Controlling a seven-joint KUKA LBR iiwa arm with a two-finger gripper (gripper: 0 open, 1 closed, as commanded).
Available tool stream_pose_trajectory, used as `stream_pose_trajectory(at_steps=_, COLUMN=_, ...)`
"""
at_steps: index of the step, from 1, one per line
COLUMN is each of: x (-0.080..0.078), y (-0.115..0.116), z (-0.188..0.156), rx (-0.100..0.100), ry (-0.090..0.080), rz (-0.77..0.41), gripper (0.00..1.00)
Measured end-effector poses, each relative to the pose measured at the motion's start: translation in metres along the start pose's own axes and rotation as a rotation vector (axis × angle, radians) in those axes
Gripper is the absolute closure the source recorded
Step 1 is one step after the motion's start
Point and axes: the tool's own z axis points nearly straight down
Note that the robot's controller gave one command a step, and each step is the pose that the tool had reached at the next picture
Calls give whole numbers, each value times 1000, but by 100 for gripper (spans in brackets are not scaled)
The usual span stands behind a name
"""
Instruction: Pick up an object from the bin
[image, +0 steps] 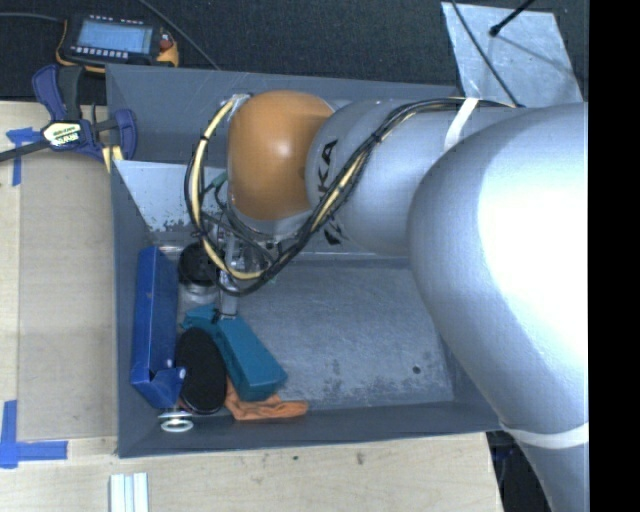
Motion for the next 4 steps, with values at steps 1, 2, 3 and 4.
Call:
stream_pose_trajectory(at_steps=1, x=77, y=37, z=-24, rx=1, ry=0, rz=-102, gripper=0)
stream_pose_trajectory(at_steps=2, x=61, y=-32, z=14, rx=-4, ry=-7, rz=219, gripper=0)
stream_pose_trajectory(at_steps=3, x=105, y=4, z=19, rx=0, ry=-39, rz=14, gripper=100)
stream_pose_trajectory(at_steps=4, x=105, y=4, z=19, rx=0, ry=-39, rz=14, gripper=100)
